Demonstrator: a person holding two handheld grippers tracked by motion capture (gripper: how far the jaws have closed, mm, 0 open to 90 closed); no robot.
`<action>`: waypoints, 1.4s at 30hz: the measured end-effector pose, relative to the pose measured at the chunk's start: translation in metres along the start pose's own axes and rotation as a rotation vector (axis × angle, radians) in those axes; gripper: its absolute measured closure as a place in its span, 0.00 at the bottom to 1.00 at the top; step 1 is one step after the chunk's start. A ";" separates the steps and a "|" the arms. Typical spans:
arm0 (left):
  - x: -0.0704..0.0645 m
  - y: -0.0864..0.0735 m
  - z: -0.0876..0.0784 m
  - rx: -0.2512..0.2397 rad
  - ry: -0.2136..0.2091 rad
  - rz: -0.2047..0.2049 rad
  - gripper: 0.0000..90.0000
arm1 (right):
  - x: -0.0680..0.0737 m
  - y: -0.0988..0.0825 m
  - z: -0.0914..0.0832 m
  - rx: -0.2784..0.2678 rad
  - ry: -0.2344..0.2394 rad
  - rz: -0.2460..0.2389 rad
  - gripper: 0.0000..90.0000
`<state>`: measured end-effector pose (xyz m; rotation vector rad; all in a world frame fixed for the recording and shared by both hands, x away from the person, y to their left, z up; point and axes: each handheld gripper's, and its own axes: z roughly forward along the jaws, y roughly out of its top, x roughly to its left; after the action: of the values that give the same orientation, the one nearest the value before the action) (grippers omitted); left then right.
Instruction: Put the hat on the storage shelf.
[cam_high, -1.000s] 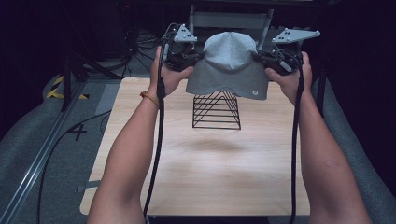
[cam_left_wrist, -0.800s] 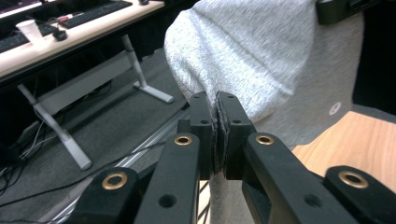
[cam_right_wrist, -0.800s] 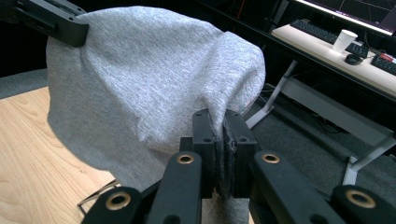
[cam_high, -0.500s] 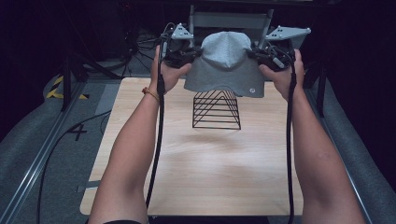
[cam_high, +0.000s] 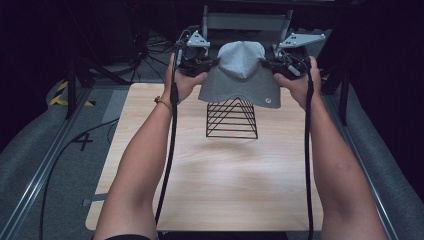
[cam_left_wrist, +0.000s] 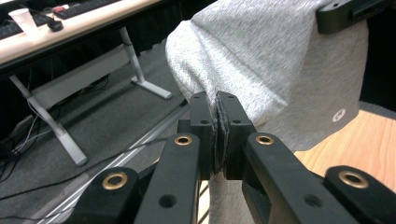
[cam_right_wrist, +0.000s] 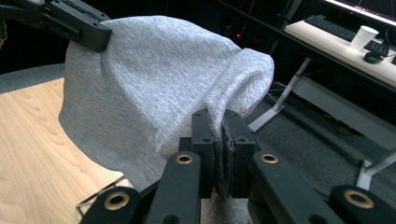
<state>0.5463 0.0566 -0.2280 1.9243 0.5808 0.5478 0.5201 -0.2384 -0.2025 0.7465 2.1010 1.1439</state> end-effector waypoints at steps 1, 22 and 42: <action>0.000 0.000 0.000 0.000 0.000 0.000 0.96 | 0.001 -0.001 -0.002 -0.003 0.006 0.004 0.95; -0.016 -0.008 -0.036 -0.034 -0.045 0.037 0.96 | 0.014 0.000 -0.027 -0.033 0.037 -0.028 0.95; -0.014 -0.065 0.003 0.066 -0.061 0.002 0.96 | 0.025 -0.049 0.001 0.045 0.088 -0.002 0.95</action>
<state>0.5270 0.0706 -0.2899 1.9970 0.5641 0.4747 0.4962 -0.2429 -0.2519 0.7270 2.2070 1.1510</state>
